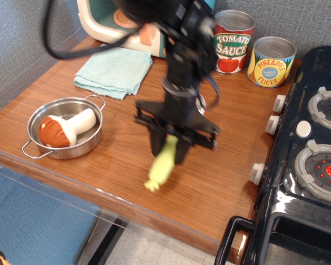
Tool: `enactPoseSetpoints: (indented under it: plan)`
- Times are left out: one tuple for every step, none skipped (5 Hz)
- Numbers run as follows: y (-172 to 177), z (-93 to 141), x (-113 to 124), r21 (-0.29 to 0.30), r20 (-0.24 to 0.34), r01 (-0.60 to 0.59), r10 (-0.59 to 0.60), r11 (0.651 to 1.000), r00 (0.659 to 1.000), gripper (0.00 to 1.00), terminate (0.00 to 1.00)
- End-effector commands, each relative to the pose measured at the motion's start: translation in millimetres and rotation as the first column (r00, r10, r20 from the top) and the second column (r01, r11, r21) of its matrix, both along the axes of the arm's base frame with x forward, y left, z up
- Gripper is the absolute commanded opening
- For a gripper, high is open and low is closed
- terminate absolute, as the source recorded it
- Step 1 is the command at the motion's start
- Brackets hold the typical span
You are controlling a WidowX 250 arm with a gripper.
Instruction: Hold the spatula from above the blue cloth and place it on right corner of the table.
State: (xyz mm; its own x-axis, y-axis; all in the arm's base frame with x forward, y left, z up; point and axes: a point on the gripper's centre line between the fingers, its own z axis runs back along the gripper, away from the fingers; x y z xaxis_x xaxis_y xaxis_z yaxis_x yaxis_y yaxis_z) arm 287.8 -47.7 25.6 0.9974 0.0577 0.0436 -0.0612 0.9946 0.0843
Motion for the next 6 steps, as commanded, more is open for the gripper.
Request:
enactPoseSetpoints:
  plan:
    - [-22.1,-2.1,1.1,-0.035,0.031,0.004,-0.003,0.999,1.000,0.00,0.00]
    - [-26.9,-2.6,-0.5,-0.037,0.035,0.022,-0.020,0.999,0.999,0.00,0.00]
    - [-22.7,6.6,-3.1,-0.034,0.053,0.065,-0.063,0.997,0.997,1.00,0.00]
    - [-20.0,25.2,-6.4,-0.041,0.112,0.107,-0.102,0.993,0.988,1.00,0.00]
    - [-17.2,51.3,-16.3,-0.036,0.172,0.117,-0.109,0.992,0.979,1.00,0.00]
    - [-14.7,64.7,-24.4,-0.048,0.187,0.130,-0.119,0.990,0.975,1.00,0.00]
